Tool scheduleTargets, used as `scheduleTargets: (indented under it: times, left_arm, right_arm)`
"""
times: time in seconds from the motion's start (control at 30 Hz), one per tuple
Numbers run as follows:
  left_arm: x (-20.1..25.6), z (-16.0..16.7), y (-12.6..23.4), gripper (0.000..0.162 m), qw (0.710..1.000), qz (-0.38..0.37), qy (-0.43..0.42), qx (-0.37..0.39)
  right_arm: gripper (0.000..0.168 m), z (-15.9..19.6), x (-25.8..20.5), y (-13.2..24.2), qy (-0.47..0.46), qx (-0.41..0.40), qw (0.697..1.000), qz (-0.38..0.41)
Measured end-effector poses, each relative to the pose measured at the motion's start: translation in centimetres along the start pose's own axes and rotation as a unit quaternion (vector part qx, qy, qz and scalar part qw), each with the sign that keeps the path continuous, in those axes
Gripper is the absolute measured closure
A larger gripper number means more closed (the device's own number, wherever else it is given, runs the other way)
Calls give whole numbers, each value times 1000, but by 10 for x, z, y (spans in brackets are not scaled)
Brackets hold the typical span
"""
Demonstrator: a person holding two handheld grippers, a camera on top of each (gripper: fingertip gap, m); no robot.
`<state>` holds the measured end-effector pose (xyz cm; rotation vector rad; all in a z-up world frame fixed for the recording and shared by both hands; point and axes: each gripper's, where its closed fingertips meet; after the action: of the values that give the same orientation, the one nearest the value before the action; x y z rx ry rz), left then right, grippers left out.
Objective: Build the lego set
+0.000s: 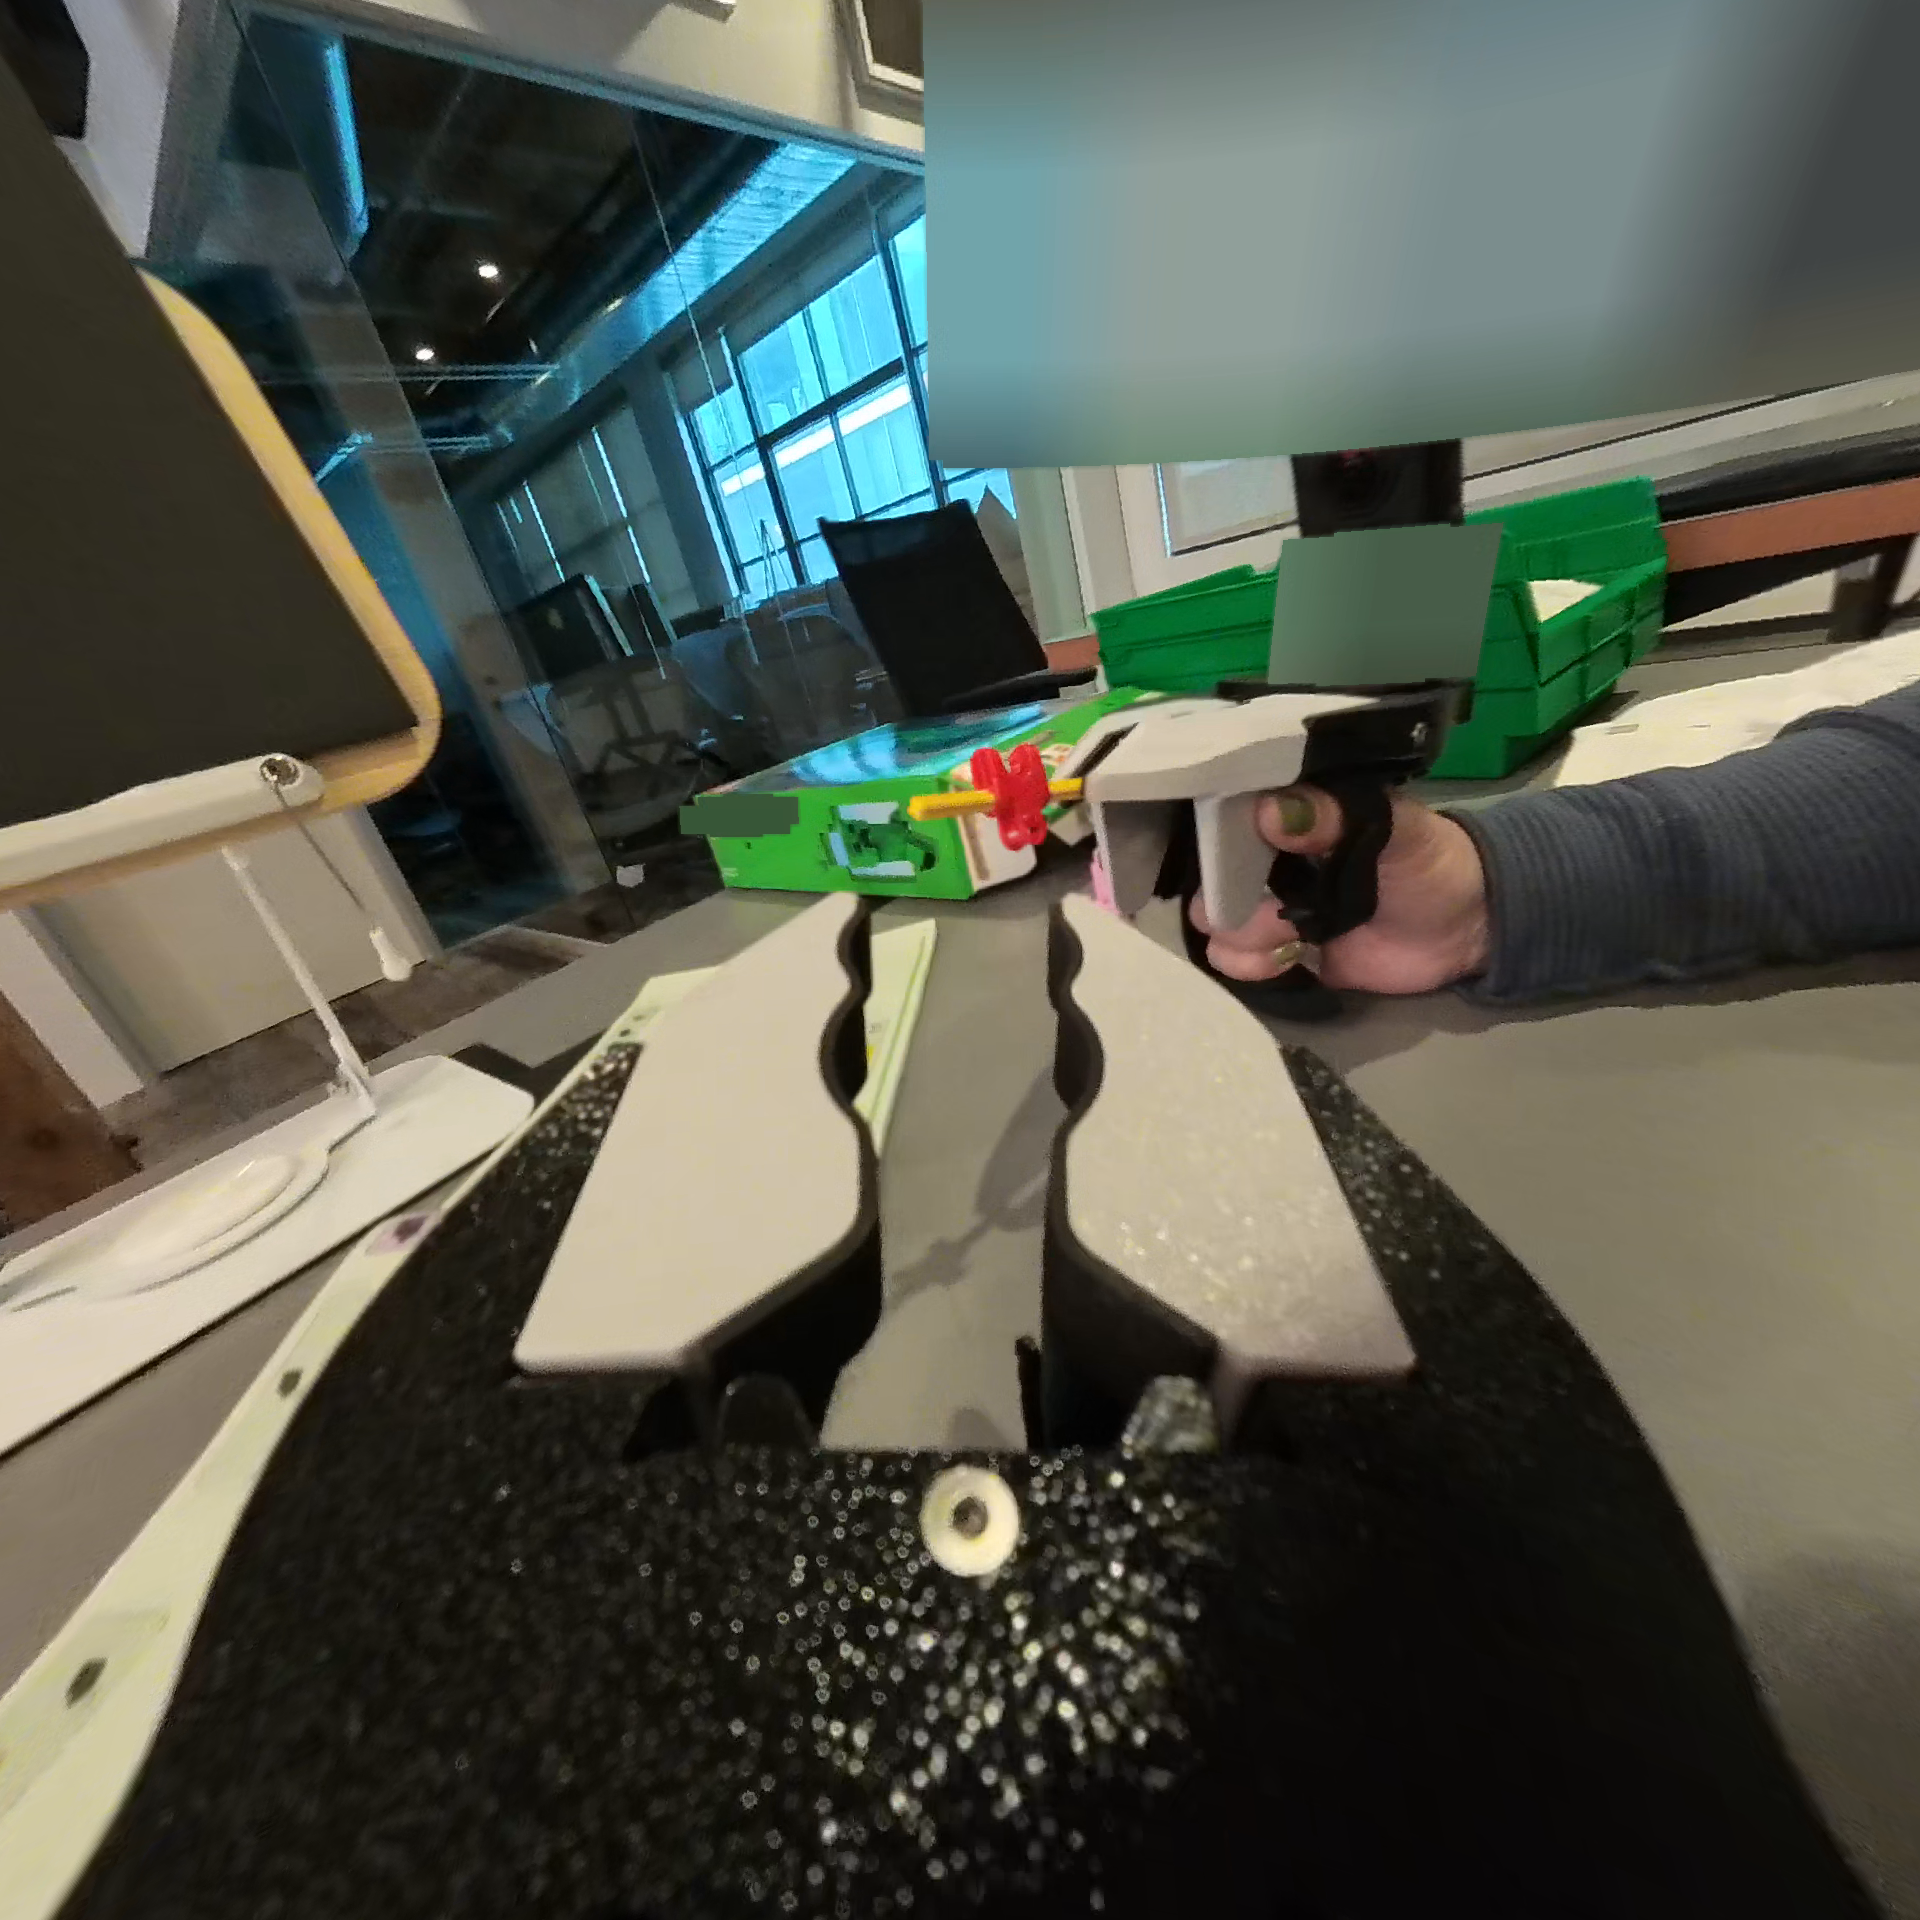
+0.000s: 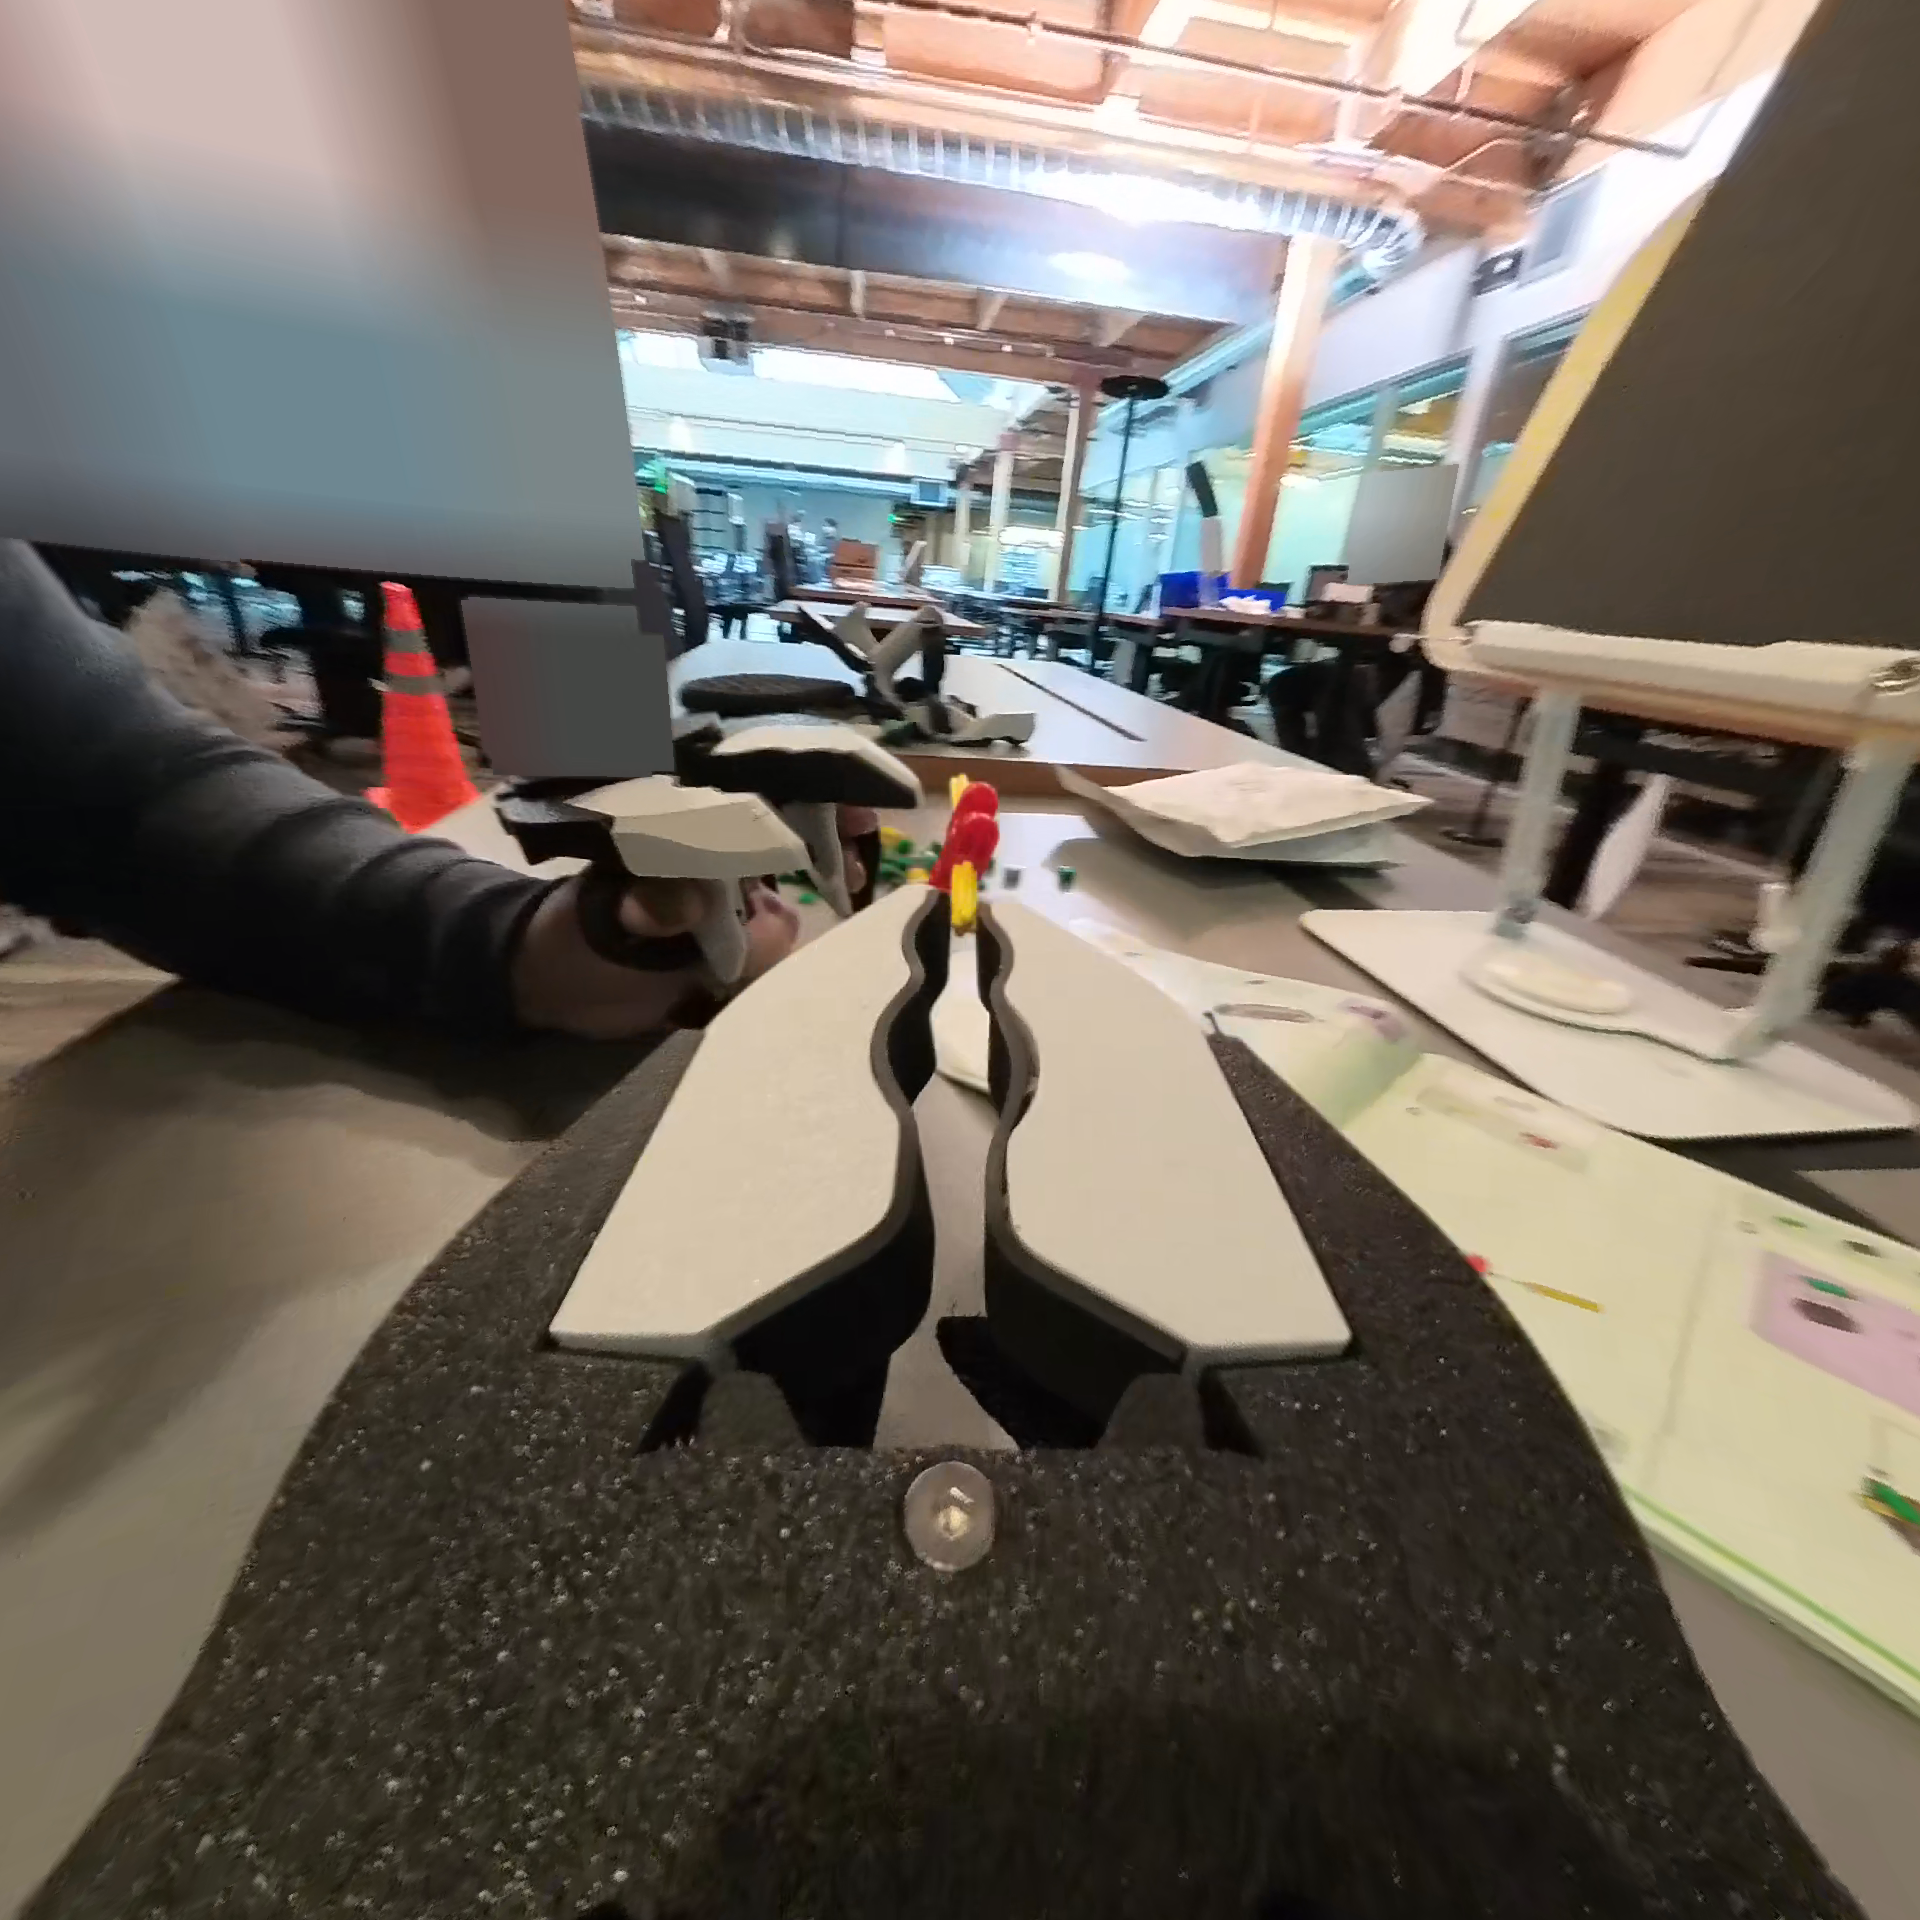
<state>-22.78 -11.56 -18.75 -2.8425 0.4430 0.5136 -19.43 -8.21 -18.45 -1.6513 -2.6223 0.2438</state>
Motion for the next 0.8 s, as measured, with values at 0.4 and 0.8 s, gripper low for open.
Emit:
scheduleTargets:
  times: [0.4, 0.8]
  left_arm:
    - [-30, 10, -26, 127, 998, 26, 55, 29]
    - [-33, 10, -22, 130, 997, 25, 68, 34]
  right_arm:
    - [164, 7, 34, -4, 51, -29, 996, 67]
    - [164, 14, 33, -6, 88, -59, 991, 86]
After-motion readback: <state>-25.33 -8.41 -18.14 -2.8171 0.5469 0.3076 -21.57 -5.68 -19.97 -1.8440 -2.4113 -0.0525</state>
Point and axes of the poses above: each gripper's, where its closed fingertips meet, y back along the fingers, z out of its underside, x = y × z across the jaws, and after that the axes turned 8 degrees about -y, right-handed
